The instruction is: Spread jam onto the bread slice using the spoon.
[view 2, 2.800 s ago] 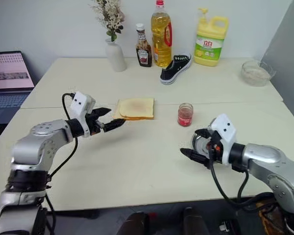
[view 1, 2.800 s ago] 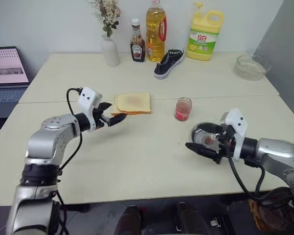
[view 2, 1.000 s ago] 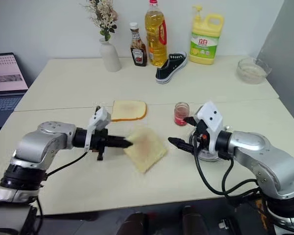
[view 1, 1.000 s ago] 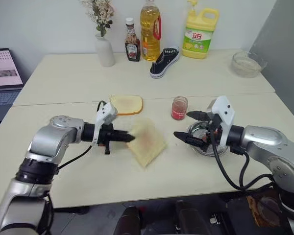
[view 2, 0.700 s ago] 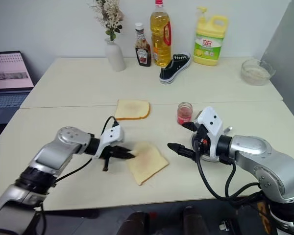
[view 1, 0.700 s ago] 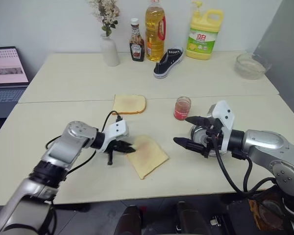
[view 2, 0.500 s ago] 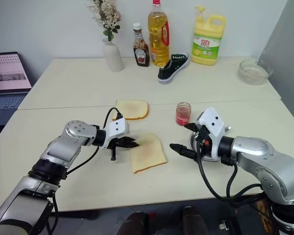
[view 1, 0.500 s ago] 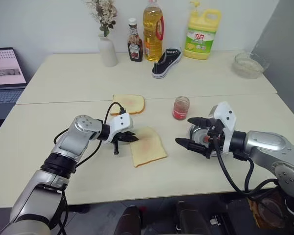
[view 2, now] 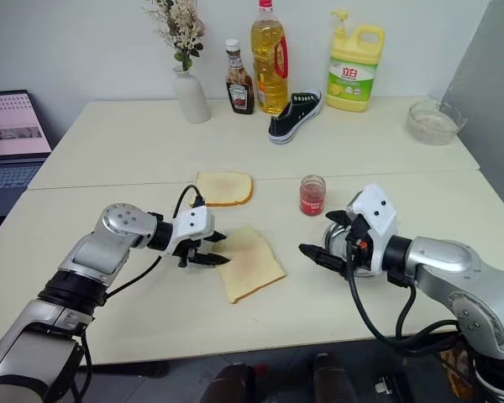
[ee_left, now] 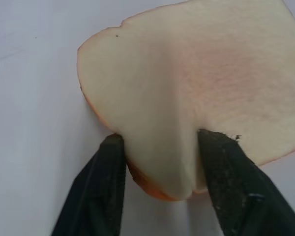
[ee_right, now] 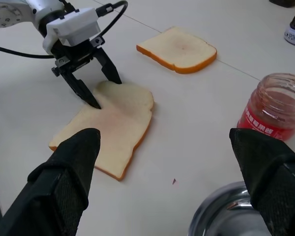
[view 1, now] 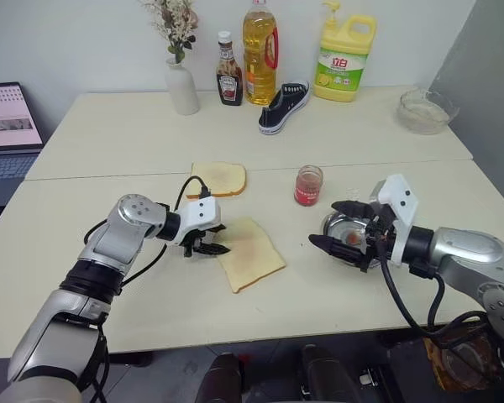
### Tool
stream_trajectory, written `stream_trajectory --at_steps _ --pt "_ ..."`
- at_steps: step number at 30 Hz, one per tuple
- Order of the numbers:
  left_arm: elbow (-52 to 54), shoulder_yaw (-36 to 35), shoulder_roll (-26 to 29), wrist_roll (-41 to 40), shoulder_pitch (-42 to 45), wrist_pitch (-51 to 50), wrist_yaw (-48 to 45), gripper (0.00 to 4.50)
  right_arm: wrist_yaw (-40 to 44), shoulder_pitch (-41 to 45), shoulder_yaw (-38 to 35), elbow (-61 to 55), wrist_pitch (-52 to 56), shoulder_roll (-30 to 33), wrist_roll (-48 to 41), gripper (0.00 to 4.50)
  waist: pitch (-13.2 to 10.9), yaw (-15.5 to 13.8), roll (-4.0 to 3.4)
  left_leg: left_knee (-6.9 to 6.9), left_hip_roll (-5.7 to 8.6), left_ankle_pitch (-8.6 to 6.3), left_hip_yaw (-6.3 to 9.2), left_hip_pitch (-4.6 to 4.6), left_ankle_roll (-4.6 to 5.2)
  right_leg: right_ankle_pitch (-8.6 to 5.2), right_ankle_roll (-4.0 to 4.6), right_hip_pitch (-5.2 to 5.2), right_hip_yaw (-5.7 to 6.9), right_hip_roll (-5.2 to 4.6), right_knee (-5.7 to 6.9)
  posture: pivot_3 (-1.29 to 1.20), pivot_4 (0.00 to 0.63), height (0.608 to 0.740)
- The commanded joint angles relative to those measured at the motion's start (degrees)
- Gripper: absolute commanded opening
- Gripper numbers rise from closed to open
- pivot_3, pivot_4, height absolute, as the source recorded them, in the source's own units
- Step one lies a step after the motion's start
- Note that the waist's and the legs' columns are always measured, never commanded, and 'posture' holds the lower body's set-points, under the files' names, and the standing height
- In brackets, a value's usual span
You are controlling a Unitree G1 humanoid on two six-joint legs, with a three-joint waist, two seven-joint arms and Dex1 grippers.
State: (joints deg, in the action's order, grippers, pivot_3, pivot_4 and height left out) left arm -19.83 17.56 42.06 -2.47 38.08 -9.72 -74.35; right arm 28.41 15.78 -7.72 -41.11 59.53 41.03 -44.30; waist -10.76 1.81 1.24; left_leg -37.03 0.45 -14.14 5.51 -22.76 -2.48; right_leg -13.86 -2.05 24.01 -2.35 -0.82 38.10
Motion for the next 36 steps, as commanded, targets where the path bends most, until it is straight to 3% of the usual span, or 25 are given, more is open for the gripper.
stream_trajectory --at_steps 1,3,7,11,14,21,27,36 --pt "2.0 -3.1 2.2 -1.1 -0.1 -2.2 -0.3 3.76 -2.2 -5.2 -8.3 -3.5 1.2 0.9 -2.3 4.5 0.0 0.0 0.0 0.01 0.0 0.0 0.0 -0.01 0.0 0.0 0.0 0.0 0.0 0.0 0.0 0.0 0.15 0.74" --pt "4.4 -4.1 3.4 -1.8 -1.3 -3.4 -0.6 4.4 -2.9 -9.4 -12.3 -4.4 1.5 1.1 -3.1 4.5 0.0 0.0 0.0 0.01 0.0 0.0 0.0 -0.03 0.0 0.0 0.0 0.02 0.0 0.0 0.0 0.0 0.15 0.74" --pt "12.9 -6.5 3.4 -2.5 -4.1 -3.9 3.3 4.46 -5.8 -17.0 -23.3 -2.5 1.3 -2.1 -5.9 4.5 0.0 -0.1 0.0 0.02 -0.03 0.0 -0.02 0.02 0.01 0.0 0.0 0.0 -0.03 0.0 0.01 0.0 0.15 0.74" --pt "21.9 -8.9 -2.2 -7.7 -4.5 -8.9 7.3 4.46 -10.0 -19.1 -29.4 0.4 1.2 -5.9 -9.2 4.5 0.0 -0.6 0.0 -0.07 -0.04 0.0 0.02 0.02 0.0 -0.03 -0.06 -0.1 -0.01 -0.13 0.0 0.0 0.15 0.74" --pt "29.2 -6.8 -11.5 -12.3 -4.8 -11.0 10.9 4.46 -13.7 -16.1 -32.3 9.6 -0.7 -10.9 -11.4 4.5 0.0 -0.6 0.02 -0.07 -0.04 0.01 0.01 0.47 0.01 -0.14 -0.32 -0.66 -0.03 -0.16 -0.18 0.0 0.15 0.74" --pt "22.7 1.1 -15.4 -4.5 -3.1 0.7 10.8 4.46 -10.1 -6.3 -29.5 33.3 -3.7 -10.8 -9.2 4.5 0.1 0.4 -0.15 0.1 -0.02 -0.01 -0.57 1.0 0.03 -0.12 -0.31 -0.83 -0.45 0.01 -0.11 0.0 0.15 0.74" --pt "22.6 0.5 -17.0 -5.8 -2.7 -0.4 11.1 4.46 -4.5 0.3 -28.0 47.7 -3.1 -9.2 -9.3 4.5 0.1 0.4 -0.21 0.09 -0.1 -0.01 -0.49 0.96 0.04 -0.12 -0.29 -0.79 -0.48 0.18 -0.1 0.0 0.15 0.74" --pt "27.3 -2.1 -15.5 -8.3 -4.5 -5.9 12.7 4.46 7.6 11.0 -18.2 63.8 -4.3 -6.1 -4.0 4.5 0.1 0.6 -0.22 0.07 -0.1 -0.02 -0.52 0.98 0.05 -0.12 -0.3 -0.79 -0.53 0.19 -0.11 0.0 0.15 0.74"
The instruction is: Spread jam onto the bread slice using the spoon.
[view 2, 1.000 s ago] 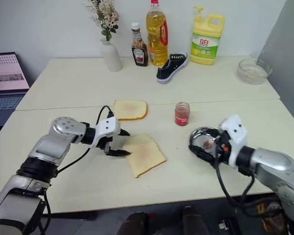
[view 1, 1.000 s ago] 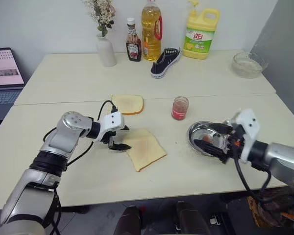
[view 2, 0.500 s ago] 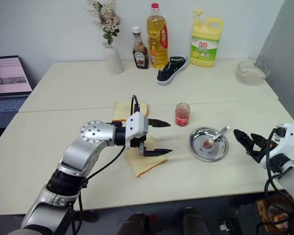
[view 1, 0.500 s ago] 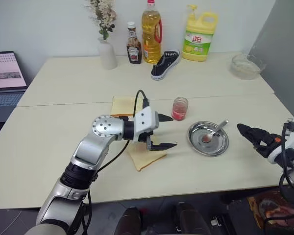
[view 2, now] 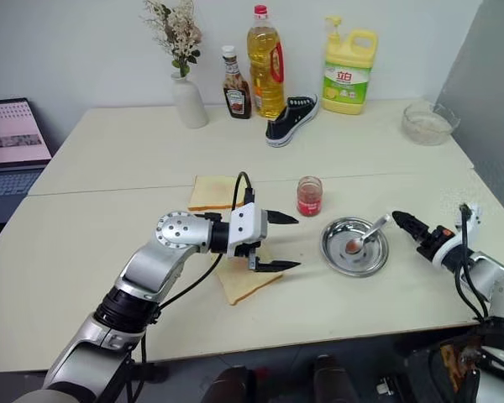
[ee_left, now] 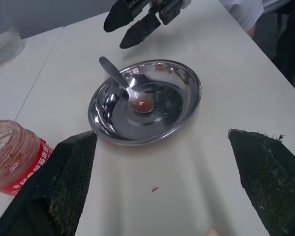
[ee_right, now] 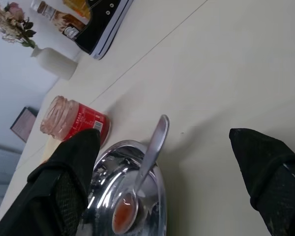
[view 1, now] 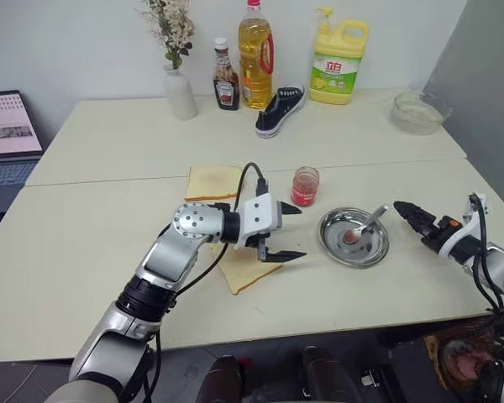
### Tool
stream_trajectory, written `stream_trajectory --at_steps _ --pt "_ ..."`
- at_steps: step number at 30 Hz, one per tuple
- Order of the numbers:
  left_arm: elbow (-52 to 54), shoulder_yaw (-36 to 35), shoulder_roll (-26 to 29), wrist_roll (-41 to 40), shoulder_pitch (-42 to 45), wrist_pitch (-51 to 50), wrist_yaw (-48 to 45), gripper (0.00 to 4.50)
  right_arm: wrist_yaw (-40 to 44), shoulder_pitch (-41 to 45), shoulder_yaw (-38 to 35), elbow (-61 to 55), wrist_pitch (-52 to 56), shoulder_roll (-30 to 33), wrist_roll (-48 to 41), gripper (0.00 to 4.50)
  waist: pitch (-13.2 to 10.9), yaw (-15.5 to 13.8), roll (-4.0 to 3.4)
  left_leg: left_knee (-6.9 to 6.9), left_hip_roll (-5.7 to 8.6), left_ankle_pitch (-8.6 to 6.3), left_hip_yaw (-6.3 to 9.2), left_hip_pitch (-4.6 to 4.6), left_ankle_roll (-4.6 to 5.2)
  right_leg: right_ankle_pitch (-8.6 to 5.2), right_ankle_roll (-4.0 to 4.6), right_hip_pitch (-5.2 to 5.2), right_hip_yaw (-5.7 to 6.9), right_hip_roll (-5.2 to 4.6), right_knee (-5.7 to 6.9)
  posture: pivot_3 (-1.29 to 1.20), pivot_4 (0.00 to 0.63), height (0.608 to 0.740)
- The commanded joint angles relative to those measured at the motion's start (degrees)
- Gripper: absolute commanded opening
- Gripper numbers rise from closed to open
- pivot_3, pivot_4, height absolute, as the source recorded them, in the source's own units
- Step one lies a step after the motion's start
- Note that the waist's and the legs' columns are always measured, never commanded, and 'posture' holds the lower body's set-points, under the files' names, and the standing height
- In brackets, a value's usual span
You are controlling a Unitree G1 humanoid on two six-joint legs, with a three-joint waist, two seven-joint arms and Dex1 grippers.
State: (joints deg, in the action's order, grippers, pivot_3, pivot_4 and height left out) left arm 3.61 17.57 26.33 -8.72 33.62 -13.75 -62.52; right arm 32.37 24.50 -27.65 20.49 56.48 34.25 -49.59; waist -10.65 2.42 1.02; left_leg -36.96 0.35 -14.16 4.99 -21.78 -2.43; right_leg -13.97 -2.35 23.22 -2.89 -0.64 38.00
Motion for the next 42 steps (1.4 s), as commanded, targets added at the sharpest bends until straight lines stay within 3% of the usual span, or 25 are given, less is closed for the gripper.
stream_trajectory --at_steps 1,9,19,23,33,42 --pt "4.3 -2.2 0.4 -2.3 -0.2 -2.3 1.0 4.46 4.7 3.2 2.5 3.8 -2.0 0.7 2.3 4.5 0.0 -0.1 0.0 0.0 0.0 0.0 0.02 -0.02 0.0 0.0 0.0 0.0 0.02 0.0 -0.01 0.0 0.15 0.74" --pt "7.0 -2.7 1.7 -2.7 -1.5 -4.0 2.5 4.46 9.4 9.1 6.2 13.9 -7.1 0.7 8.4 4.5 0.0 -0.1 0.0 -0.01 0.01 0.0 0.01 -0.02 0.0 0.0 0.0 0.0 0.01 -0.02 -0.02 0.0 0.15 0.74" --pt "7.8 -2.6 2.3 -2.7 -1.5 -4.6 3.7 4.46 13.2 11.3 6.4 17.7 -7.2 0.1 10.8 4.5 0.0 0.0 0.0 0.0 0.01 0.0 0.01 -0.01 0.0 0.0 0.0 0.0 0.02 -0.02 -0.02 0.0 0.15 0.74" --pt "7.0 -2.3 2.3 -2.6 -0.8 -4.1 3.7 4.5 13.9 11.9 6.5 19.3 -8.0 -0.3 11.7 3.61 0.0 0.0 0.0 0.0 0.01 0.0 0.01 -0.01 0.0 0.01 0.0 0.0 0.02 -0.02 -0.02 0.0 0.15 0.74" --pt "6.2 -2.2 2.0 -2.2 -0.3 -3.2 4.0 4.5 15.1 13.7 6.4 22.0 -8.8 -1.1 13.0 0.08 0.0 0.1 0.0 -0.01 0.01 0.0 0.0 -0.01 0.0 0.01 0.0 0.0 0.01 -0.02 -0.02 0.0 0.15 0.74" --pt "6.3 -2.7 2.1 -3.1 -0.1 -3.8 4.3 4.5 15.0 12.9 4.9 16.8 -6.6 -0.6 11.3 0.03 0.0 0.0 0.0 0.0 0.01 0.0 0.02 -0.01 0.0 0.01 -0.01 -0.01 0.03 -0.03 -0.03 0.0 0.15 0.74"
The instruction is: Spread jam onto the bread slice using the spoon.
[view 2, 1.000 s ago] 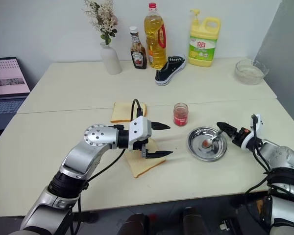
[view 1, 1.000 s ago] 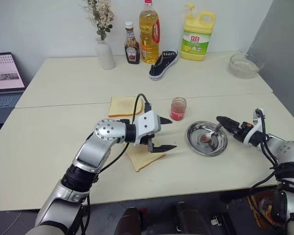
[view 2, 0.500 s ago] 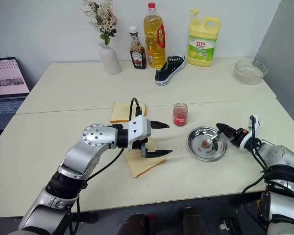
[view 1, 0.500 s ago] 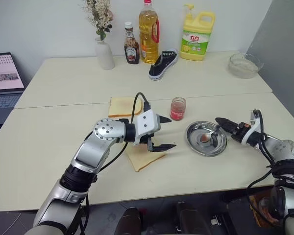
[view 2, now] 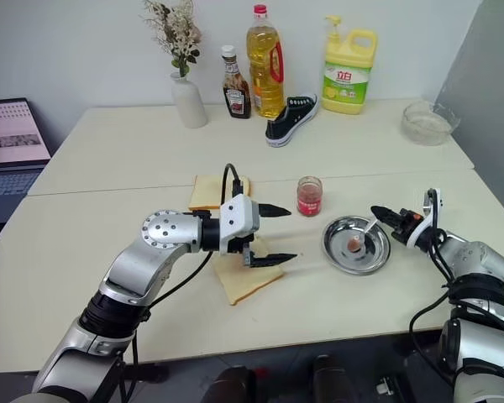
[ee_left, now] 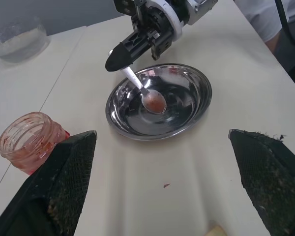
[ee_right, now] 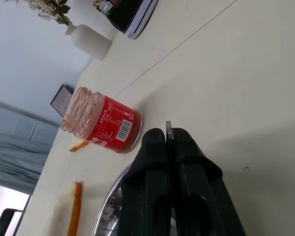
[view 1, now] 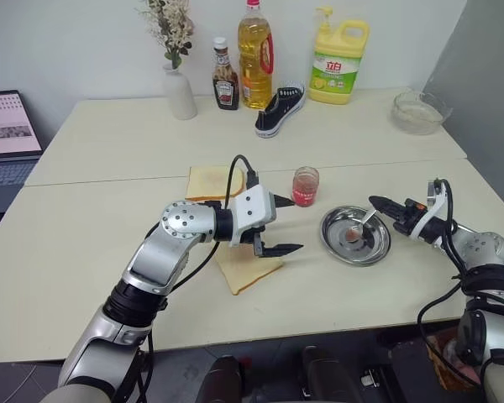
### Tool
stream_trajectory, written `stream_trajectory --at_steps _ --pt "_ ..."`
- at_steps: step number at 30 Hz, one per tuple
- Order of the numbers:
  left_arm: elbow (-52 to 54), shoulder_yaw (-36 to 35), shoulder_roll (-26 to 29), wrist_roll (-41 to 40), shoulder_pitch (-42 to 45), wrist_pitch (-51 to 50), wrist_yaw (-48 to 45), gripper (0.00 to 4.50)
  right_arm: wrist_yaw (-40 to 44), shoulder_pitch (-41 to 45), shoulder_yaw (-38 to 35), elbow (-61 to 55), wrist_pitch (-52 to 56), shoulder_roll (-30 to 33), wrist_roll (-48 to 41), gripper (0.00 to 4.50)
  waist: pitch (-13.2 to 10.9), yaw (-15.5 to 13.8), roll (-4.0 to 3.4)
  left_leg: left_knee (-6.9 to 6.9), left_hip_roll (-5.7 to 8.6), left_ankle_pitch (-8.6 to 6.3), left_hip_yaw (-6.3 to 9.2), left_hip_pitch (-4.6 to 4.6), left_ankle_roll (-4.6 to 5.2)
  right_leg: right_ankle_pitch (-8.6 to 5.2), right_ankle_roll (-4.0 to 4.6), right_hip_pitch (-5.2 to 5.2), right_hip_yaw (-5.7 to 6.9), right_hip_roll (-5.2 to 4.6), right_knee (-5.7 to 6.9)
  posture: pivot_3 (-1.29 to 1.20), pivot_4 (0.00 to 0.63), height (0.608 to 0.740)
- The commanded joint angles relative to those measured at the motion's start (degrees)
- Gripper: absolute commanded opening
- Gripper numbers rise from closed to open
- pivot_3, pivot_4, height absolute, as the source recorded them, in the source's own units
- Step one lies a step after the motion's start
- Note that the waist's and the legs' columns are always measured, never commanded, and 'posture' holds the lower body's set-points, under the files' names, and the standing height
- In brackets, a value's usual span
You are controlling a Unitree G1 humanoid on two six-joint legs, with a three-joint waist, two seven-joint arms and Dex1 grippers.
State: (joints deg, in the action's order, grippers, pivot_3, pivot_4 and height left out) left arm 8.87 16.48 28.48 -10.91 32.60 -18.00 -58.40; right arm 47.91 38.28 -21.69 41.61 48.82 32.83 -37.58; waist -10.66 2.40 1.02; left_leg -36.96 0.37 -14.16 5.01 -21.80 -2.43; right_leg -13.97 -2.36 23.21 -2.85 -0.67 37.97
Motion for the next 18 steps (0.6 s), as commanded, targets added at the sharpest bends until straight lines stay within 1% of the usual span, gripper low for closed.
stream_trajectory --at_steps 1,4,6,9,11,14,15,18 --pt "1.1 -2.1 0.0 -1.4 1.0 0.0 0.3 4.5 -1.1 -1.3 -1.6 -7.2 2.2 0.7 -1.7 0.03 0.0 0.0 0.0 0.0 0.0 0.0 0.01 0.0 0.0 0.0 0.0 0.0 0.0 0.0 0.0 0.0 0.15 0.74" --pt "1.7 -4.1 0.5 -3.5 1.0 -2.2 0.6 4.5 -4.3 -2.6 -3.4 -19.0 6.3 0.1 -5.7 0.03 0.0 0.0 -0.03 0.0 0.0 0.0 0.0 -0.05 0.0 0.0 0.0 0.06 -0.01 -0.01 0.01 0.0 0.15 0.74" --pt "2.1 -6.3 1.8 -5.1 -0.1 -4.0 0.7 4.5 -9.8 -2.0 -5.4 -31.5 9.6 -1.3 -10.0 0.03 -0.1 0.2 -0.12 0.0 0.0 0.0 0.01 -0.06 0.0 0.0 0.0 0.07 0.0 -0.01 0.02 0.0 0.15 0.74" --pt "2.4 -8.7 2.3 -6.5 -1.7 -5.5 2.0 4.5 -17.4 -0.5 -6.7 -42.5 11.3 -3.3 -12.6 0.03 -0.1 0.8 -0.16 0.04 -0.05 0.0 0.02 -0.12 0.0 -0.01 -0.01 0.21 -0.01 0.01 0.11 0.0 0.15 0.74" --pt "1.7 -10.3 1.4 -6.5 -2.2 -5.5 4.3 4.5 -22.2 1.4 -6.7 -46.3 10.6 -4.9 -12.9 0.03 -0.1 0.7 -0.15 0.04 -0.06 0.0 0.12 -0.14 0.0 -0.01 -0.01 0.2 0.1 0.03 0.08 0.0 0.15 0.74" --pt "-0.2 -12.0 -0.3 -5.6 -2.2 -4.7 8.5 4.5 -27.2 4.2 -4.8 -48.7 8.2 -6.5 -10.5 0.03 -0.1 0.5 -0.15 0.01 -0.03 0.0 0.16 -0.16 0.0 -0.01 -0.01 0.17 0.14 0.0 0.04 0.0 0.15 0.74" --pt "-1.0 -12.2 -0.7 -4.9 -2.2 -4.2 9.6 4.5 -27.9 4.8 -3.7 -48.8 7.0 -6.8 -9.3 0.03 -0.1 0.5 -0.15 0.0 -0.02 0.0 0.16 -0.17 0.0 -0.01 -0.01 0.17 0.13 -0.01 0.03 0.0 0.15 0.74" --pt "-2.8 -12.4 -1.9 -3.2 -2.4 -2.3 13.0 4.5 -28.7 5.5 2.3 -47.3 0.4 -6.8 -1.9 0.03 -0.1 0.3 -0.15 0.01 0.03 0.0 0.14 -0.18 0.0 0.0 -0.01 0.17 0.13 -0.05 0.01 0.0 0.15 0.74"
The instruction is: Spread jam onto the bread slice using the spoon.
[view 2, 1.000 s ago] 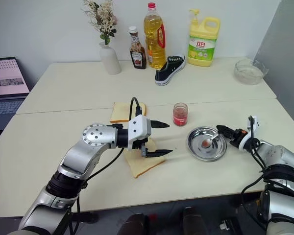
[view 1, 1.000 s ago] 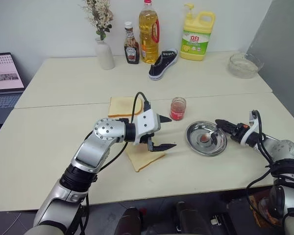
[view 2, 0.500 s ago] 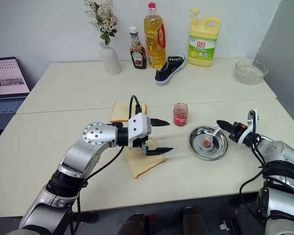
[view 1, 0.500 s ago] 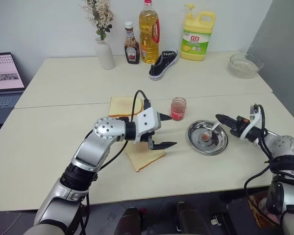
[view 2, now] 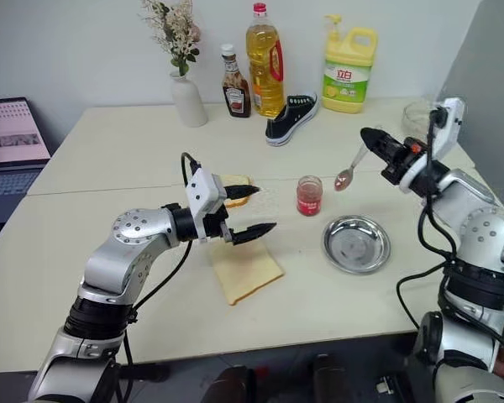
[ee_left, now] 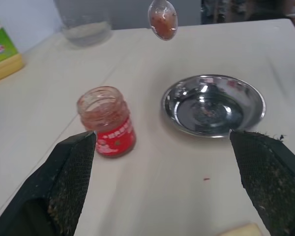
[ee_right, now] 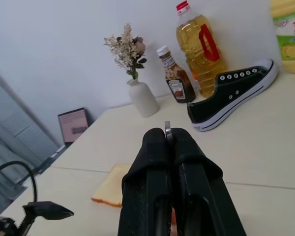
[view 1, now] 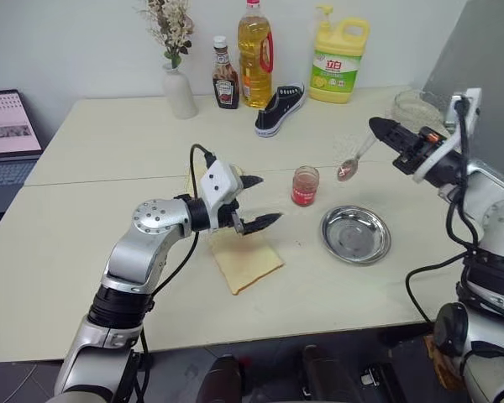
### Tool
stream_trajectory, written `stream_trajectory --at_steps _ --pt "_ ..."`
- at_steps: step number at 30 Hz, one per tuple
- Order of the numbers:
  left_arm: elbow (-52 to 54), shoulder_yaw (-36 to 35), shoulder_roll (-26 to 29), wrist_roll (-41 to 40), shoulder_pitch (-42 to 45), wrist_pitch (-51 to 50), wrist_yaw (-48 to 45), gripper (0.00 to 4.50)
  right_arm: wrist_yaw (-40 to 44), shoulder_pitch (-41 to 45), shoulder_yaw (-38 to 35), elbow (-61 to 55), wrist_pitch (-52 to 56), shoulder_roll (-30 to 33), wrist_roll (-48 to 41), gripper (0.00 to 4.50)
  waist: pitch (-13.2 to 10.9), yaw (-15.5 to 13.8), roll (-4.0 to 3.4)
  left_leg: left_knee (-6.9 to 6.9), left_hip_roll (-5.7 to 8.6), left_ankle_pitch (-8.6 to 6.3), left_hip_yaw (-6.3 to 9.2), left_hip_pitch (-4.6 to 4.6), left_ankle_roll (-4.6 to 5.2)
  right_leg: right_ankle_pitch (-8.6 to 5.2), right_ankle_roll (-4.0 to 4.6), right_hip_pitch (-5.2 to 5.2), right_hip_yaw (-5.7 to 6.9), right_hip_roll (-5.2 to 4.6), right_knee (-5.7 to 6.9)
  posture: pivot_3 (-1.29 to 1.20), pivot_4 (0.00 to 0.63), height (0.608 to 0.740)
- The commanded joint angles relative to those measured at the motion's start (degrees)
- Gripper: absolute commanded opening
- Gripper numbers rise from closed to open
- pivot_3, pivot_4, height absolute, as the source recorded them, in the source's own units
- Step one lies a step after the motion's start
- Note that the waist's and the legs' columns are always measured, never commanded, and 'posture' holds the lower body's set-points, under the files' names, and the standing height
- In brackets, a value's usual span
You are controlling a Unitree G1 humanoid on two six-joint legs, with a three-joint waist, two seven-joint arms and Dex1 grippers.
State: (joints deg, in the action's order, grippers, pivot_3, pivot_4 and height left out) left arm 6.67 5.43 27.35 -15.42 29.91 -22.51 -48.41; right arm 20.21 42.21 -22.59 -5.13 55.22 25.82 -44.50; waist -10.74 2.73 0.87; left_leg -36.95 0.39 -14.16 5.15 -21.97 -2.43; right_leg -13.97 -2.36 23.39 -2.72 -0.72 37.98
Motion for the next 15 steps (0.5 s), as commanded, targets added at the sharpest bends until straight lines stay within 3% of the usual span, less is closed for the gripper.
stream_trajectory --at_steps 1,15 --pt "-1.0 -1.2 -1.1 1.7 0.3 2.7 3.6 4.5 -1.2 1.9 4.3 0.4 -7.7 -0.2 6.4 0.03 0.0 0.0 0.0 0.01 0.01 0.0 0.0 -0.02 0.0 0.0 0.0 0.0 0.0 0.0 -0.01 0.0 0.15 0.74" --pt "-0.2 0.3 -3.7 3.5 0.4 3.7 7.7 4.5 1.1 8.6 13.0 13.1 -21.6 -7.0 16.2 0.03 0.0 0.0 0.0 0.08 0.0 0.0 -0.02 -0.03 0.0 0.17 0.29 0.08 0.02 -0.03 0.0 0.0 0.15 0.74"
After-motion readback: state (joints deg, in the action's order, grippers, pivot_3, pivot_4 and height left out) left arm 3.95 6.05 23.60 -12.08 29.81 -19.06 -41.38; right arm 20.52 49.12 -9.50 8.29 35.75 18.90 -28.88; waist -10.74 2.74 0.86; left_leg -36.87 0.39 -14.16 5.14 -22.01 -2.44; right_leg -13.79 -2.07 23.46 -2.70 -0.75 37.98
